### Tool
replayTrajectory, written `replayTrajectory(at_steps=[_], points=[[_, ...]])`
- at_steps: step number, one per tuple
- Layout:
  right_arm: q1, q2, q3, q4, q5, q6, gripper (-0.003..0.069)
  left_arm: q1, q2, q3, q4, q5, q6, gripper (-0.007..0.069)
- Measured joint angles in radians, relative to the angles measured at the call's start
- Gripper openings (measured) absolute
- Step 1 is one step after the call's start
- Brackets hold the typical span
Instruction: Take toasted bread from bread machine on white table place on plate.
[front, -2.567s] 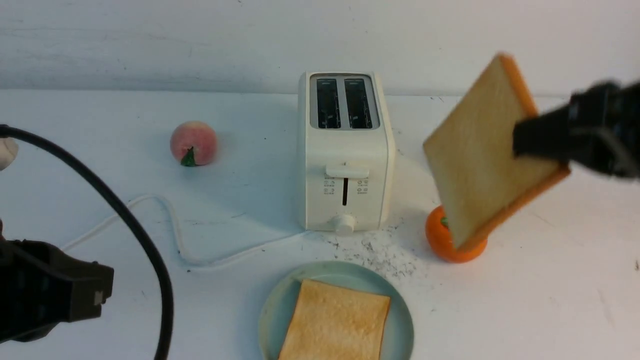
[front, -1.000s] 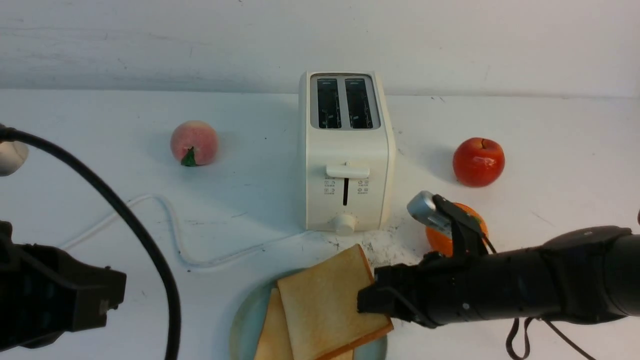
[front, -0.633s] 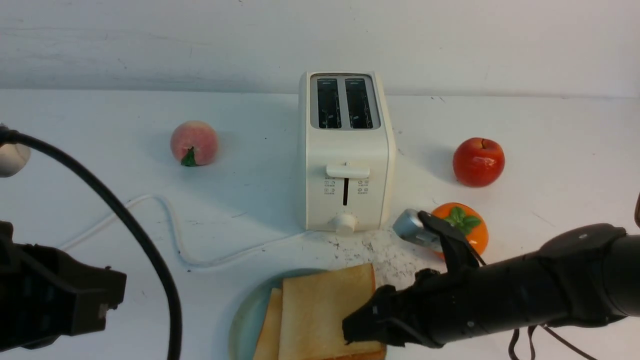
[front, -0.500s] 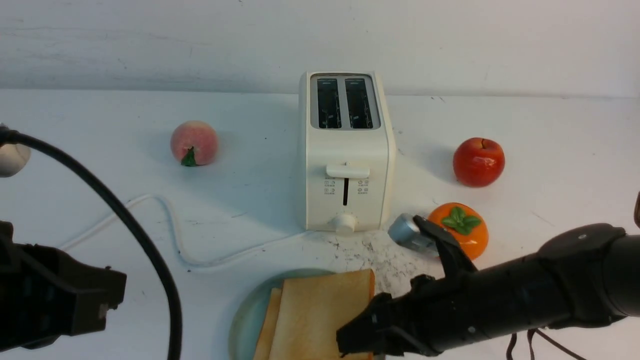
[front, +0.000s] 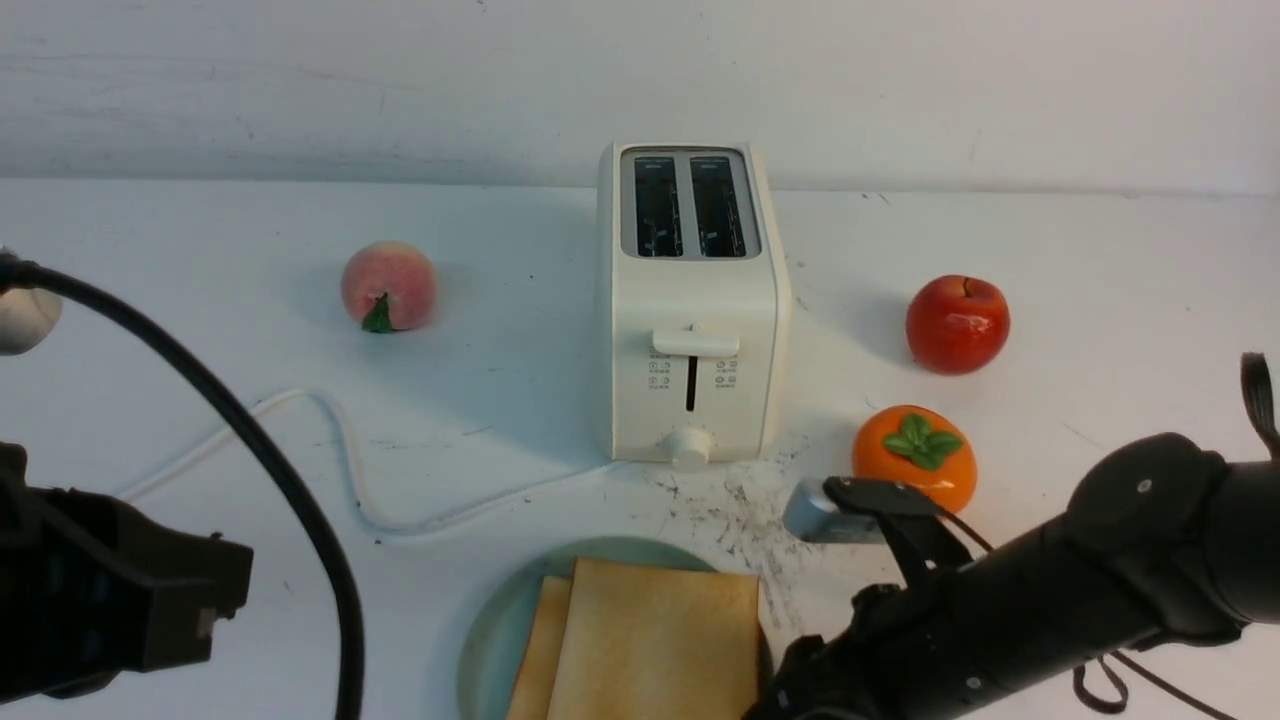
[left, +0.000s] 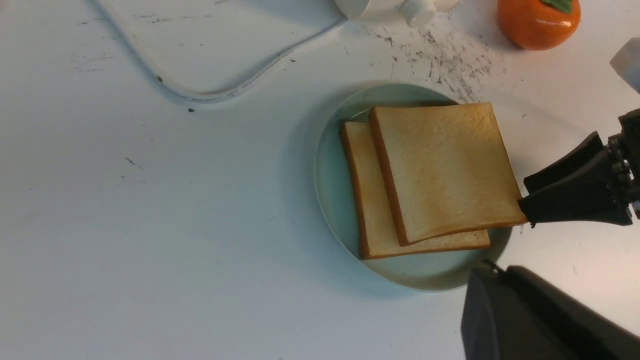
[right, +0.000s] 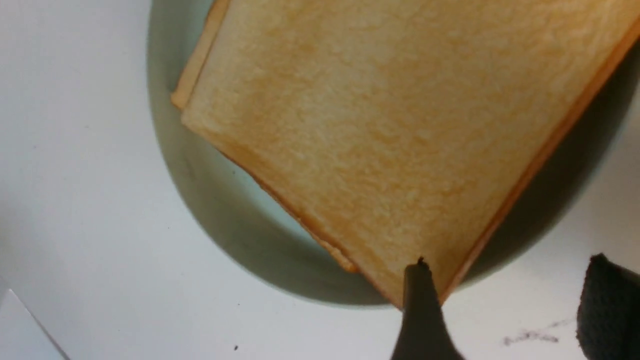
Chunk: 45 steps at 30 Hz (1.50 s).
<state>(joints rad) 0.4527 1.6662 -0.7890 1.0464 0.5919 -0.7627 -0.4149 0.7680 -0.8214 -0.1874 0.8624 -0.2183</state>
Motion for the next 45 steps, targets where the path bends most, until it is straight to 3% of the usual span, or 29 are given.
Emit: replayTrajectory(at_steps=[4, 8, 10, 11, 12, 15, 16, 18, 22, 26, 32, 37, 45], points=[[0.000, -0.041, -0.040, -0.131, 0.010, 0.089, 0.0411, 0.000, 0.000, 0.000, 0.000, 0.000, 0.001, -0.0014], [0.000, -0.141, -0.116, -0.374, 0.045, 0.286, 0.0367, 0.000, 0.000, 0.000, 0.000, 0.001, 0.003, -0.0014], [-0.009, -0.202, -0.168, -0.540, 0.104, 0.434, 0.0295, 0.000, 0.000, 0.000, 0.000, -0.002, 0.003, -0.0014], [-0.010, -0.202, -0.173, -0.556, 0.112, 0.448, 0.0286, 0.000, 0.000, 0.000, 0.000, -0.002, 0.003, -0.0014], [-0.029, -0.258, -0.219, -0.690, 0.174, 0.563, 0.0204, 0.000, 0.000, 0.000, 0.000, -0.004, 0.003, -0.0014], [-0.067, -0.370, -0.274, -0.928, 0.271, 0.763, 0.0043, 0.000, 0.000, 0.000, 0.000, -0.006, 0.003, -0.0014], [-0.069, -0.380, -0.276, -0.928, 0.276, 0.763, 0.0034, 0.000, 0.000, 0.000, 0.000, -0.007, 0.003, -0.0014], [-0.091, -0.478, -0.289, -1.046, 0.312, 0.866, -0.0012, 0.000, 0.000, 0.000, 0.000, -0.014, 0.003, -0.0014], [-0.116, -0.804, -0.268, -1.236, 0.318, 1.031, -0.0019, 0.000, 0.000, 0.000, 0.000, -0.052, 0.003, -0.0014], [-0.118, -1.073, -0.159, -1.309, 0.248, 1.122, -0.0019, 0.000, 0.000, 0.000, 0.000, -0.081, 0.003, -0.0014], [-0.118, -1.481, 0.164, -1.376, -0.026, 1.242, -0.0015, 0.000, 0.000, 0.000, 0.000, -0.100, 0.003, -0.0014], [-0.118, -1.575, 0.355, -1.415, -0.181, 1.275, -0.0003, 0.000, 0.000, 0.000, -0.004, -0.121, 0.003, -0.0014], [-0.118, -1.575, 0.422, -1.493, -0.317, 1.275, 0.0004, 0.000, -0.105, 0.086, -0.029, -0.194, 0.054, -0.0014]])
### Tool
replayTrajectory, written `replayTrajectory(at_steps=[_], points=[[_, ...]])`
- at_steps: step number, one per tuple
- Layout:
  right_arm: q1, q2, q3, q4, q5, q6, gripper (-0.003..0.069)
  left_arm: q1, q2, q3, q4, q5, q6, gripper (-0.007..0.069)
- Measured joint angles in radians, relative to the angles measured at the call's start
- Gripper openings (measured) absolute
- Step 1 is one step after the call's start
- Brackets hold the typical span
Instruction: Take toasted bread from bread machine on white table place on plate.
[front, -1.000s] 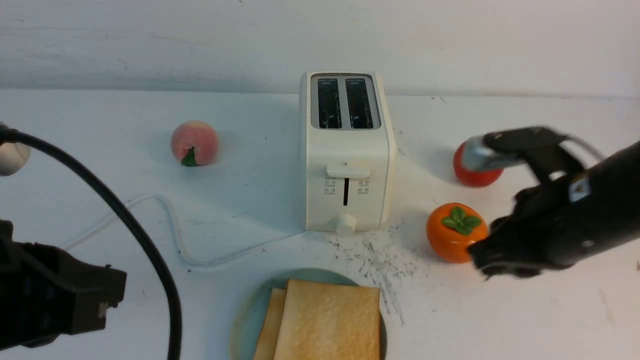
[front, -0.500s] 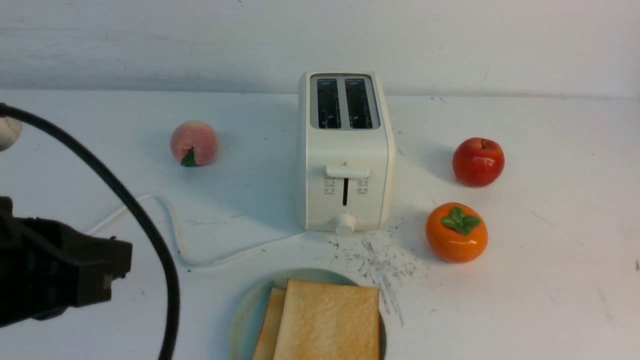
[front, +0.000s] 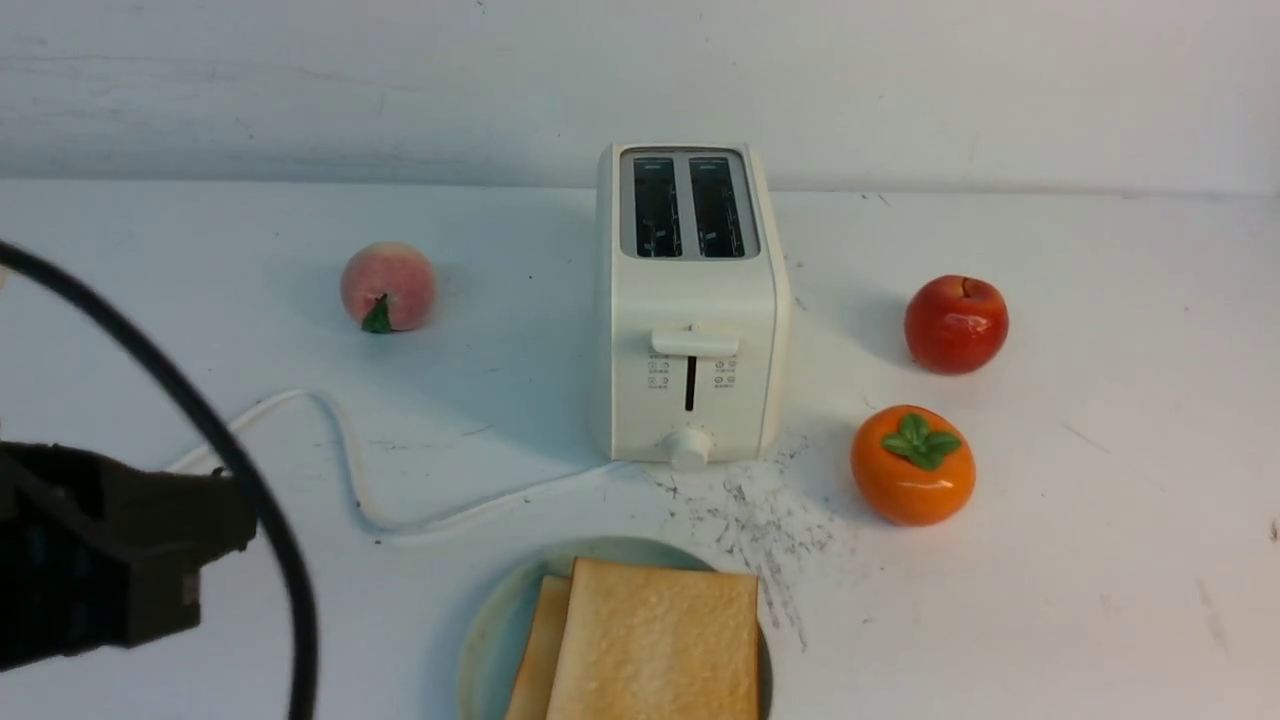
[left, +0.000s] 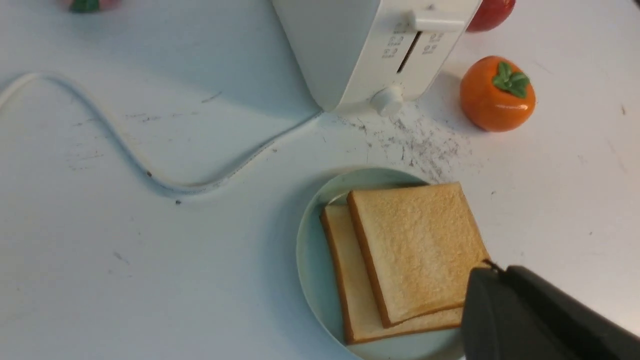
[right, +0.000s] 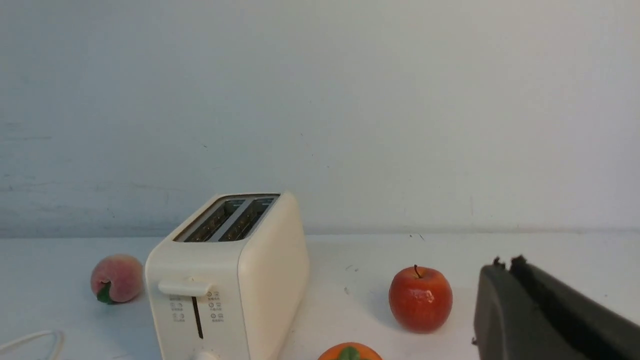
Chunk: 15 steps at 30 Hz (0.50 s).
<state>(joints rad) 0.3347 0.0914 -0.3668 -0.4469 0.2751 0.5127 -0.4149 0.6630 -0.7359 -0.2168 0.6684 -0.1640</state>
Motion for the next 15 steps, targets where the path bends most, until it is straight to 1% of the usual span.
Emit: replayTrajectory(at_steps=[4, 8, 12, 15], points=[[0.000, 0.000, 0.001, -0.003, 0.000, 0.000, 0.0006, 0.000, -0.116, 0.081, -0.020, -0.065, 0.012, -0.0014], [0.000, 0.000, 0.001, -0.006, -0.001, 0.000, 0.0012, 0.000, -0.261, 0.201, -0.097, -0.157, 0.004, -0.0014], [0.000, 0.000, 0.001, -0.006, -0.002, 0.000, 0.0012, 0.000, -0.310, 0.247, -0.159, -0.176, 0.001, -0.0014], [0.000, 0.000, 0.001, -0.006, -0.003, 0.000, 0.0015, 0.000, -0.314, 0.252, -0.179, -0.176, 0.001, -0.0014]])
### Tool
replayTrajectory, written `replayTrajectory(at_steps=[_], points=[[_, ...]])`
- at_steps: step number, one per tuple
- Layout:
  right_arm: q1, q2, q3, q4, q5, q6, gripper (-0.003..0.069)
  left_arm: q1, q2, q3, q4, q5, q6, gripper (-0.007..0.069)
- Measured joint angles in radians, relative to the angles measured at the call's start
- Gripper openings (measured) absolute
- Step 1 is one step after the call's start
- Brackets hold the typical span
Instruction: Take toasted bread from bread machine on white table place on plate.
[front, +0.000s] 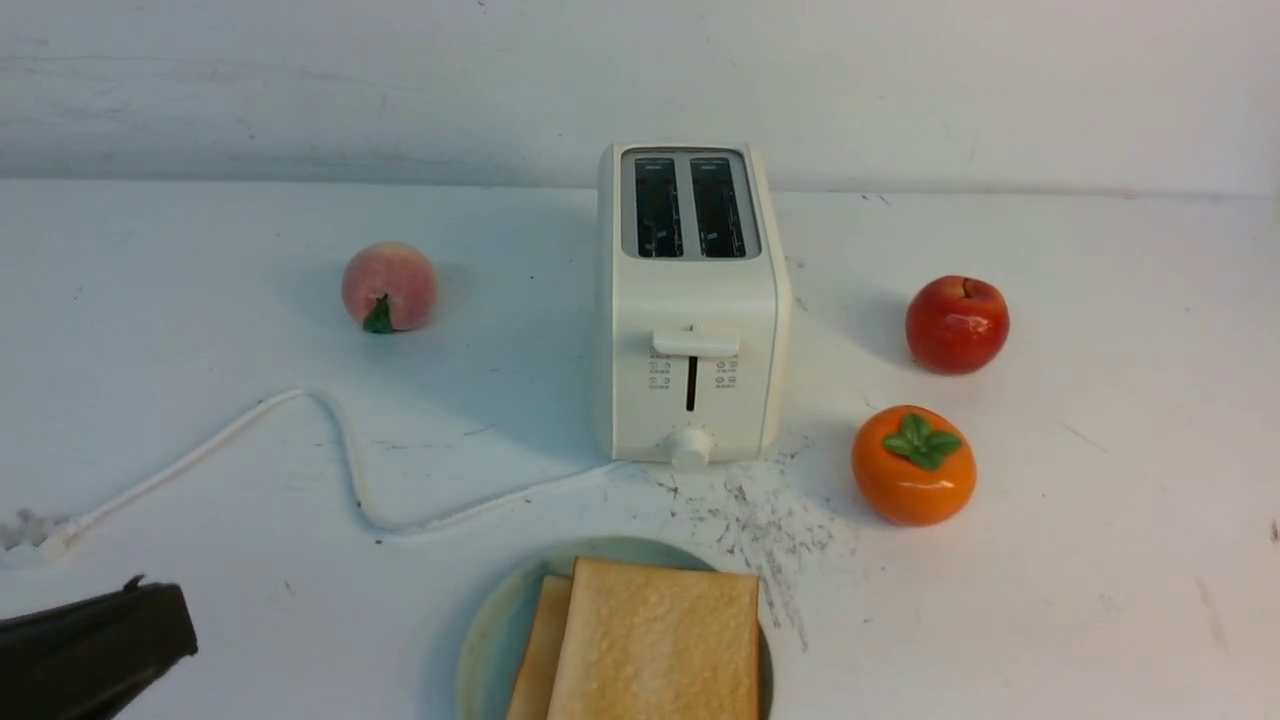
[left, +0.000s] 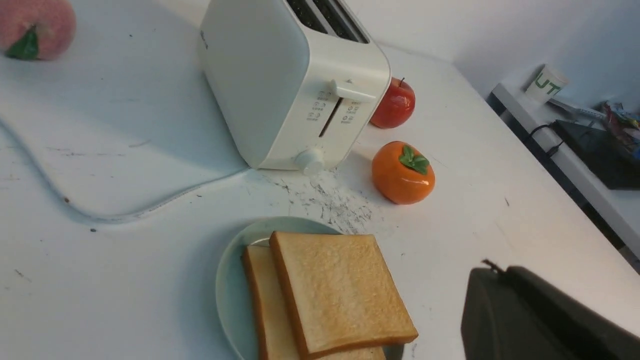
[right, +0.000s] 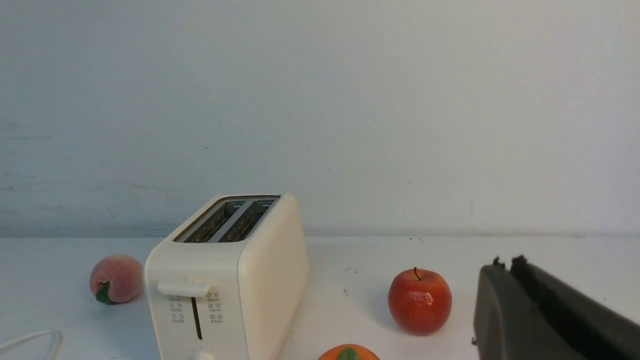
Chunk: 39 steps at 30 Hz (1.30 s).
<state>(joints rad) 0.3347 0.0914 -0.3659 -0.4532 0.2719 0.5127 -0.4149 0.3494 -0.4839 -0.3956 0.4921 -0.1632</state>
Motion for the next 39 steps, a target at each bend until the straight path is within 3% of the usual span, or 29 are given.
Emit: replayTrajectory(at_steps=[9, 18, 24, 29, 39], points=[[0.000, 0.000, 0.000, 0.000, -0.001, 0.000, 0.0024, 0.000, 0.000, 0.001, 0.001, -0.001, 0.000, -0.0013], [0.000, 0.000, 0.000, 0.000, -0.001, 0.000, 0.0036, 0.010, -0.050, 0.089, 0.083, -0.221, 0.065, -0.0004], [0.000, 0.000, 0.000, 0.000, -0.001, 0.000, 0.0044, 0.173, -0.242, 0.294, 0.133, -0.351, 0.068, -0.0001], [0.000, 0.000, 0.000, 0.000, -0.001, 0.000, 0.0051, 0.324, -0.356, 0.486, 0.166, -0.346, 0.069, 0.0003], [0.000, 0.000, 0.000, 0.000, -0.001, 0.000, 0.0067, 0.335, -0.360, 0.515, 0.246, -0.110, 0.041, 0.0017]])
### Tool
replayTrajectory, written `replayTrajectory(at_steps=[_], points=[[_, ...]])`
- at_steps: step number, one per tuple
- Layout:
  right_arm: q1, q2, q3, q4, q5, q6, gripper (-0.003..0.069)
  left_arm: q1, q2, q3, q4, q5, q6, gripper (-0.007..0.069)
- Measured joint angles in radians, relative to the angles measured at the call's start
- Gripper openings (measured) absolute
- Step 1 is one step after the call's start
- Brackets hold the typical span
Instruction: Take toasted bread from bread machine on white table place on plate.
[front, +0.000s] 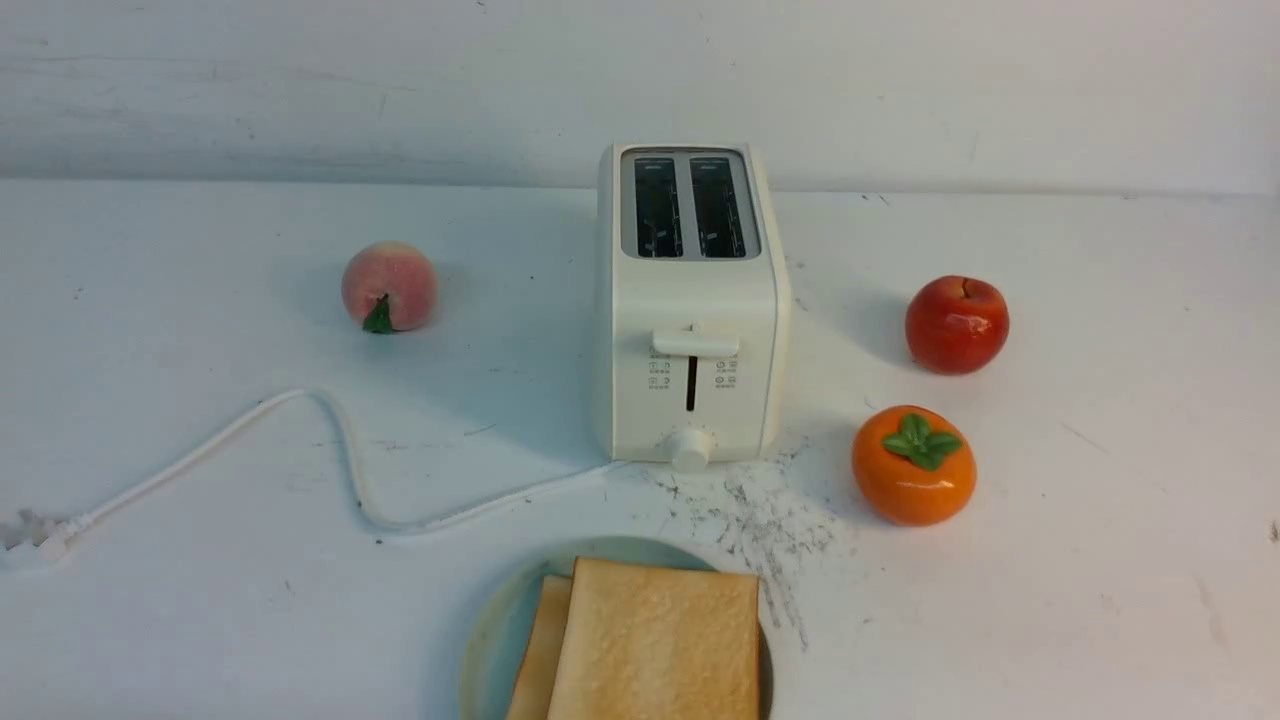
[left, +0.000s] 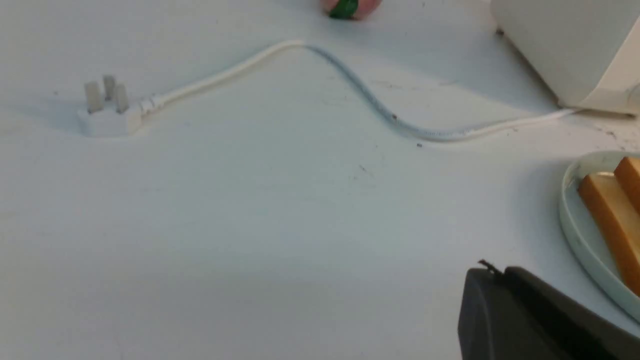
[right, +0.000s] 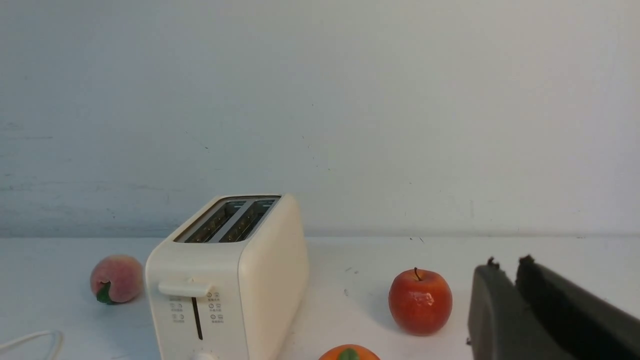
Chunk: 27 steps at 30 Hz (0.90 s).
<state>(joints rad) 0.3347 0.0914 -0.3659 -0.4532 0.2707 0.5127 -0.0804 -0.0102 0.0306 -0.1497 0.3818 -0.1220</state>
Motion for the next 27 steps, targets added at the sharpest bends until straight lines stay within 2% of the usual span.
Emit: replayTrajectory(at_steps=[27], points=[[0.000, 0.000, 0.000, 0.000, 0.000, 0.001, 0.0094, 0.000, 0.000, 0.000, 0.001, 0.001, -0.018, 0.0020]])
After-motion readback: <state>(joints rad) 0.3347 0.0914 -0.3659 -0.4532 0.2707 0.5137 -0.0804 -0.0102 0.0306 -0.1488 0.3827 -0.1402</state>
